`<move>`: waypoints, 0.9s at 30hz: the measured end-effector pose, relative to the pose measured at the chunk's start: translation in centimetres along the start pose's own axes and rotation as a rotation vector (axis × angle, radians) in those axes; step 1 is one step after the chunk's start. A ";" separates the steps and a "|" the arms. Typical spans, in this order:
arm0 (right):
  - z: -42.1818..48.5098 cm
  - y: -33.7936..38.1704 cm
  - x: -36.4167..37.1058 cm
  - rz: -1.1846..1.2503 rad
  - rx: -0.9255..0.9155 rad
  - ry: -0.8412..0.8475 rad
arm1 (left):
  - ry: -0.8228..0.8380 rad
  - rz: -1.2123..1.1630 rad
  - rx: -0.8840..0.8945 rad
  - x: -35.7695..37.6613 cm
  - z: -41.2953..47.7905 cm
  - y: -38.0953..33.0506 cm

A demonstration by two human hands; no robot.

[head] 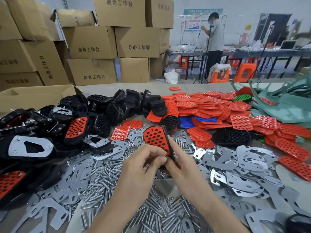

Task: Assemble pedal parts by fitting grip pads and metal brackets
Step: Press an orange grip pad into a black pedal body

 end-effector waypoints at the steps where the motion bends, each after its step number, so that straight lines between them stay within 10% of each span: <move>1: 0.0 0.0 -0.1 -0.014 -0.001 -0.011 | -0.010 0.007 0.004 0.0 0.0 0.0; 27: -0.5 -0.5 0.4 -0.176 -0.028 0.013 | 0.012 -0.073 -0.070 0.2 0.3 1.1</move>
Point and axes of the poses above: each hand's wrist, its own z-axis towards the middle knuckle, its own x-axis out of the palm, y = z × x, the point moved 8 cm from there along z, towards the middle knuckle, and after that the axes turned 12 degrees about z, right-handed, at the moved point
